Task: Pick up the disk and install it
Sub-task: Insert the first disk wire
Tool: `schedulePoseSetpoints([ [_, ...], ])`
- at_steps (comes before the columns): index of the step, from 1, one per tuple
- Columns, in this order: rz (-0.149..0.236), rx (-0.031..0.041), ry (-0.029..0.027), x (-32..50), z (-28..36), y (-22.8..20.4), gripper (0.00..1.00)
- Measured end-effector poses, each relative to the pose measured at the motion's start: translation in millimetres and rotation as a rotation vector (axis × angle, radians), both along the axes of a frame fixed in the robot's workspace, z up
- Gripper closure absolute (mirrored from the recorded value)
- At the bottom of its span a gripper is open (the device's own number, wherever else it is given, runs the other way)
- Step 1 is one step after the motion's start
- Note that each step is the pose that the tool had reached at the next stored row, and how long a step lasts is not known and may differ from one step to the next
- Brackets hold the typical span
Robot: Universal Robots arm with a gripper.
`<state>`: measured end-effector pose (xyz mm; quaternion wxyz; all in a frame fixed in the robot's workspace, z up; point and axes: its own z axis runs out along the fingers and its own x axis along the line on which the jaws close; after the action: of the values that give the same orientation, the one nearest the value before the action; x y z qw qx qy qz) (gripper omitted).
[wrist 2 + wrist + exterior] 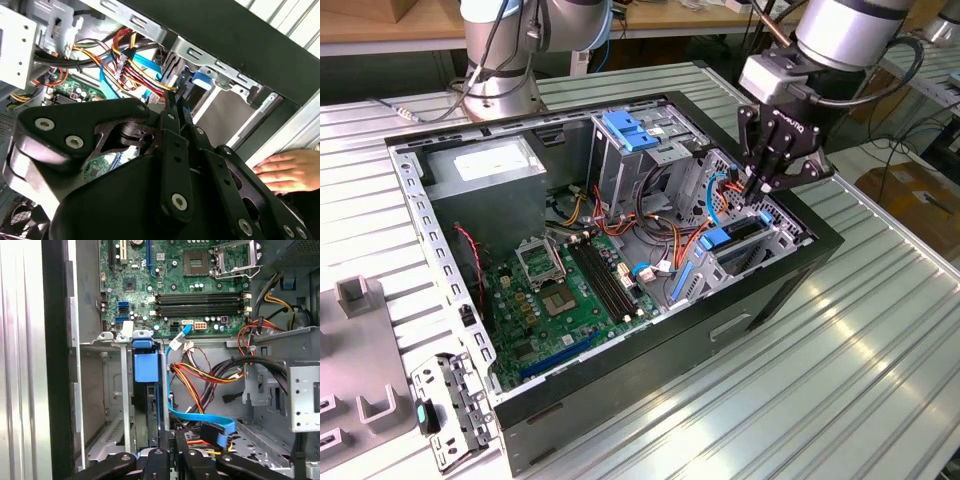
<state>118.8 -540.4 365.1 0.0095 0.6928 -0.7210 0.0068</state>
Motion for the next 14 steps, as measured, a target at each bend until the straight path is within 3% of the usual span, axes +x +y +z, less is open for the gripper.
schedulePoseSetpoints([
  [8,0.036,0.0040,-0.0036,-5.6,-7.4,-3.9,0.84],
  [13,0.038,0.0073,-0.0053,-8.0,-9.6,-13.7,0.84],
  [14,0.054,0.0072,-0.0064,-8.4,-10.5,-13.9,0.84],
])
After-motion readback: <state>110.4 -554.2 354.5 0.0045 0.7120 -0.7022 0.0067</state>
